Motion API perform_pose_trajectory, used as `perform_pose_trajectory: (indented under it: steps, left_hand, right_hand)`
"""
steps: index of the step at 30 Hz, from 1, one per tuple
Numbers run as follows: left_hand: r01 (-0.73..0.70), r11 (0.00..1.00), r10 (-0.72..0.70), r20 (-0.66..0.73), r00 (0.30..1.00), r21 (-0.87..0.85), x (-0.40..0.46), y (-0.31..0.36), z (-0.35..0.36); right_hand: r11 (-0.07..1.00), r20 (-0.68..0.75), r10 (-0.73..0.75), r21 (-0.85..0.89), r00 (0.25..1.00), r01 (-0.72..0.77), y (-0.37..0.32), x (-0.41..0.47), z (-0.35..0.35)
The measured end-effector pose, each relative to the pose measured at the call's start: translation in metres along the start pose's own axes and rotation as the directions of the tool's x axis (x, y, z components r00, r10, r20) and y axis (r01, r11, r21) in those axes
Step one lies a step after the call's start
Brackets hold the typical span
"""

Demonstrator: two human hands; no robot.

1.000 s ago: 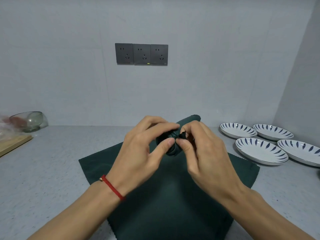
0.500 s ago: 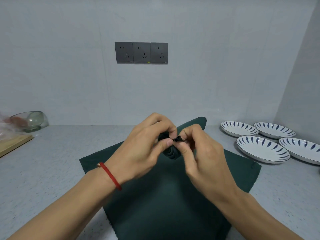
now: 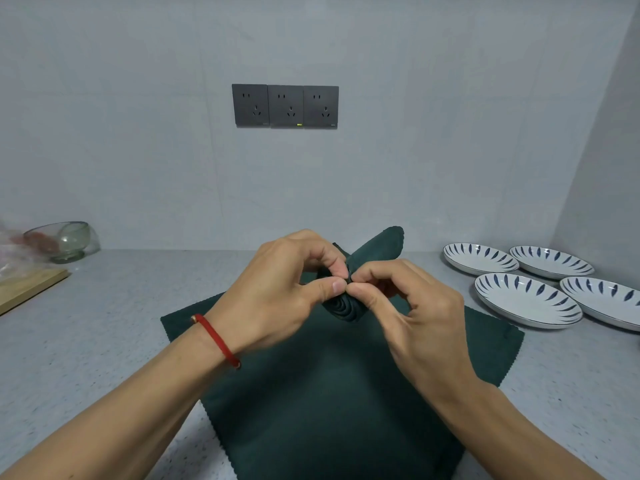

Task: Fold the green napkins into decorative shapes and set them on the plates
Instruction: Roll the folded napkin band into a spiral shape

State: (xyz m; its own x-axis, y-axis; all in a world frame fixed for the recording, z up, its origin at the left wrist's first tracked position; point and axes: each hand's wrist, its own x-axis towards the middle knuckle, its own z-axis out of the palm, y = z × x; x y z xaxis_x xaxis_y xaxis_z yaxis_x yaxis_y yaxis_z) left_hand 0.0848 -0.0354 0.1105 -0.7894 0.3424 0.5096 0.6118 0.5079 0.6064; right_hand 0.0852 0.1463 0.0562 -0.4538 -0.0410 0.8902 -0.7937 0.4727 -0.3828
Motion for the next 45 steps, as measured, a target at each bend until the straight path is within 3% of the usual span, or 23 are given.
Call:
perform_pose_trajectory:
  steps: [5, 12, 16, 21, 24, 28, 30, 36, 41, 45]
  left_hand:
    - [0.005, 1.000, -0.006, -0.064, 0.998, -0.010, -0.003, 0.000, 0.003]
    - [0.059, 0.996, -0.066, -0.101, 0.993, -0.072, 0.001, -0.009, 0.012]
    - [0.088, 0.969, -0.114, -0.101, 0.988, -0.232, -0.008, -0.022, 0.034]
    - [0.143, 0.989, -0.124, -0.360, 0.925, 0.026, -0.007, -0.049, 0.065]
    - [0.112, 0.986, -0.060, -0.364, 0.929, 0.125, 0.002, -0.063, 0.067]
    - [0.066, 0.978, -0.003, -0.307, 0.952, 0.196, 0.009, -0.075, 0.072]
    - [0.061, 0.979, 0.003, -0.314, 0.949, 0.192, 0.010, -0.079, 0.076]
    - [0.005, 0.991, 0.038, -0.315, 0.948, 0.133, 0.006, -0.089, 0.082]
    - [0.019, 0.996, 0.010, -0.309, 0.951, 0.089, 0.002, -0.090, 0.087]
    - [0.031, 0.998, -0.016, -0.300, 0.954, 0.045, -0.001, -0.087, 0.088]
  right_hand:
    - [0.998, -0.022, -0.058, -0.013, 0.998, 0.058, 0.005, 0.000, 0.000]
    - [0.964, -0.040, -0.166, -0.217, 0.985, 0.154, 0.017, 0.001, 0.011]
    - [0.975, -0.032, -0.035, -0.222, 0.999, 0.027, 0.022, 0.003, 0.021]
    - [0.949, 0.067, 0.268, -0.189, 0.961, -0.252, 0.017, 0.004, 0.030]
    - [0.865, 0.172, 0.500, -0.145, 0.849, -0.480, 0.025, 0.006, 0.028]
    - [0.519, 0.383, 0.779, 0.049, 0.496, -0.854, 0.044, 0.016, 0.030]
    - [0.419, 0.436, 0.806, 0.059, 0.401, -0.906, 0.046, 0.021, 0.031]
    - [0.535, 0.324, 0.791, 0.044, 0.519, -0.843, 0.046, 0.011, 0.030]
    - [0.731, 0.182, 0.675, -0.032, 0.715, -0.682, 0.036, -0.001, 0.023]
    - [0.735, 0.163, 0.667, 0.018, 0.727, -0.678, 0.037, -0.004, 0.021]
